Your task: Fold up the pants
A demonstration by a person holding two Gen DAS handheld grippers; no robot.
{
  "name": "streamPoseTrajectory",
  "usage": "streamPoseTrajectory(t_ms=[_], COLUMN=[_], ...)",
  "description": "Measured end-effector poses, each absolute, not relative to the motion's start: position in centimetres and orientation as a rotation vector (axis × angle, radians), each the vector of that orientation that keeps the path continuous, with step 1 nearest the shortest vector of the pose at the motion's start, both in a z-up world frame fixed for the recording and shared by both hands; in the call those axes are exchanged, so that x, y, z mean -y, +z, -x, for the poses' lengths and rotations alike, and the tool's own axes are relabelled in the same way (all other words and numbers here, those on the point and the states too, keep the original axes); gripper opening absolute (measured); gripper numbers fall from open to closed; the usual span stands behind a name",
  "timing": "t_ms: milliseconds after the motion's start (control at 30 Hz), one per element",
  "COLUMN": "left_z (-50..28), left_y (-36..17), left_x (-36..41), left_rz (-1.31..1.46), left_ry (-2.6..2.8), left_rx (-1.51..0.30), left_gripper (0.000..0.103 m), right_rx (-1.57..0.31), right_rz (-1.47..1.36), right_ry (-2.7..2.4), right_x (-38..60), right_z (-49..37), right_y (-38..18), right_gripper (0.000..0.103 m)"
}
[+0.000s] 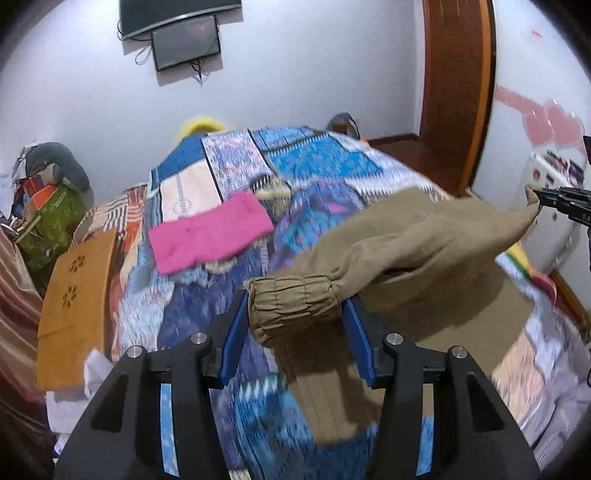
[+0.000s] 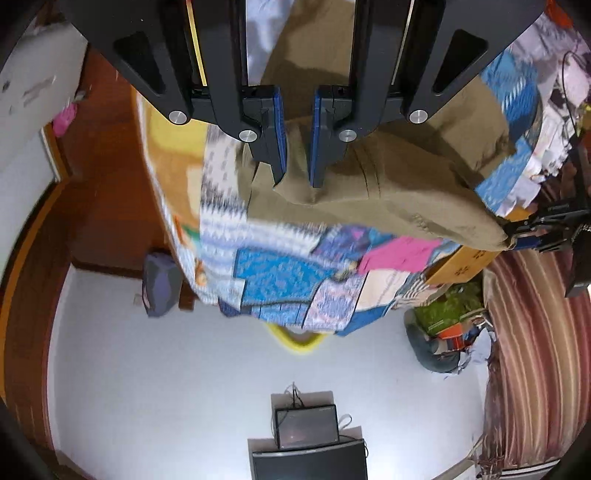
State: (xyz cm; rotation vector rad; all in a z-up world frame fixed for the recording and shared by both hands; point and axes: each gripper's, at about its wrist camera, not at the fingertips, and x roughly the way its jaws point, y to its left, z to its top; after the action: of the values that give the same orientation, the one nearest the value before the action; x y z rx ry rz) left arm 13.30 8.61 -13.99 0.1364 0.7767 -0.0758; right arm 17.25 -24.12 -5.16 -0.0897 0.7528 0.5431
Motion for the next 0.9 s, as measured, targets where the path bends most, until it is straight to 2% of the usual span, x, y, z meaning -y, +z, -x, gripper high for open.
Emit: streamPoseTrajectory(t_ms=[400, 433, 500, 600, 733, 800, 833, 900], left_z=[-9.2, -8.9, -8.4, -7.6, -7.5, -7.7, -7.9, -8.0], left_y=[-20.0, -20.0, -19.7, -18.5, -16.6, -15.8, -15.6, -15.4], left_x=[-7.8, -7.9, -7.9, -7.8, -6.6, -5.3, -4.5, -2.9], left_rz=[-0.155, -0.154, -0.158, -0.168, -0.196, -0.218, -0.226, -0.248], left_ry=[-0.07, -0.065, -0.061, -0.059, -0.08, -0.097, -0.112, -0.147], left_rx=[-0.924, -0.922, -0.919, -0.894, -0.855, -0.835, -0.829, -0.817], left_gripper=[0.05, 0.05, 0.05, 0.05, 0.05, 0.055, 0.062, 0.068], right_rx=[-0.928, -0.941, -0.967, -0.96, -0.92, -0.882, -0.864, -0.83], right_rz=[0.036, 0.038, 0.059, 0.087, 0.137, 0.151, 0.157, 0.172], right_ry=[0.468, 0.457, 0.43, 0.409, 0.397, 0.411, 0.428, 0.468], right_x=[25.6, 25.7, 25.9, 26.3, 26.1, 25.5, 25.1, 23.9], right_z=[-12.9, -12.7, -12.2, -11.3, -9.9, -9.4, -9.3, -9.0], right_y=[-13.0, -13.3, -13.6, -13.4, -12.0, -10.9, -10.4, -9.3], right_gripper=[0.015, 0.018, 0.031, 0.043, 0.045, 0.046, 0.048, 0.055])
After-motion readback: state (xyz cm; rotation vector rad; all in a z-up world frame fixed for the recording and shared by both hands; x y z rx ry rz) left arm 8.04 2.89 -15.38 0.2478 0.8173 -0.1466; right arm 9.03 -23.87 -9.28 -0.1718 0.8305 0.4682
